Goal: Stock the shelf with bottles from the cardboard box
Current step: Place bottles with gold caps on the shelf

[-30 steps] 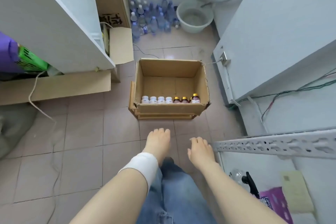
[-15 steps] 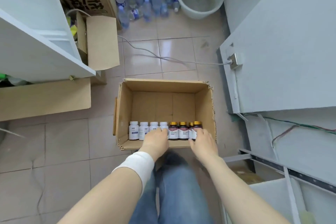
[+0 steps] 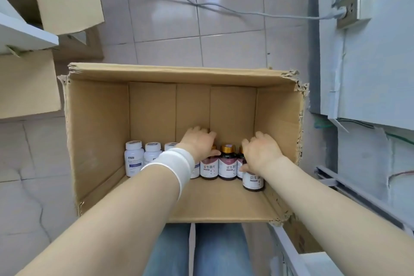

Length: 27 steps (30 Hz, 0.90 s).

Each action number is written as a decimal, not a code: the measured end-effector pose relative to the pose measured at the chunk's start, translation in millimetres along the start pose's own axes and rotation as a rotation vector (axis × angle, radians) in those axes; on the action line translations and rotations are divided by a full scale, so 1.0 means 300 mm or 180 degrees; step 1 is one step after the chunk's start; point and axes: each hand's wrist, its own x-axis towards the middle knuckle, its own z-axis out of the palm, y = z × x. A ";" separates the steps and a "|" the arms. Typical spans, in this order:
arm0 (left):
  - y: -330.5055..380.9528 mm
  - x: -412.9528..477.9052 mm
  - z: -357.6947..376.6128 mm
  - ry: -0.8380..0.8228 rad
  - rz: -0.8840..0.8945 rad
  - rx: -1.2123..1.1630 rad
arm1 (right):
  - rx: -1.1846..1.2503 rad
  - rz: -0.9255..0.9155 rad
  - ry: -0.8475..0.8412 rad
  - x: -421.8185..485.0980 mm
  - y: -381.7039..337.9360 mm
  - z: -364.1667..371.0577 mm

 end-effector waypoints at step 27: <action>-0.017 -0.765 -0.137 0.1407 -0.0174 -0.4755 | 0.6477 0.0780 0.1912 -0.571 -0.173 -0.053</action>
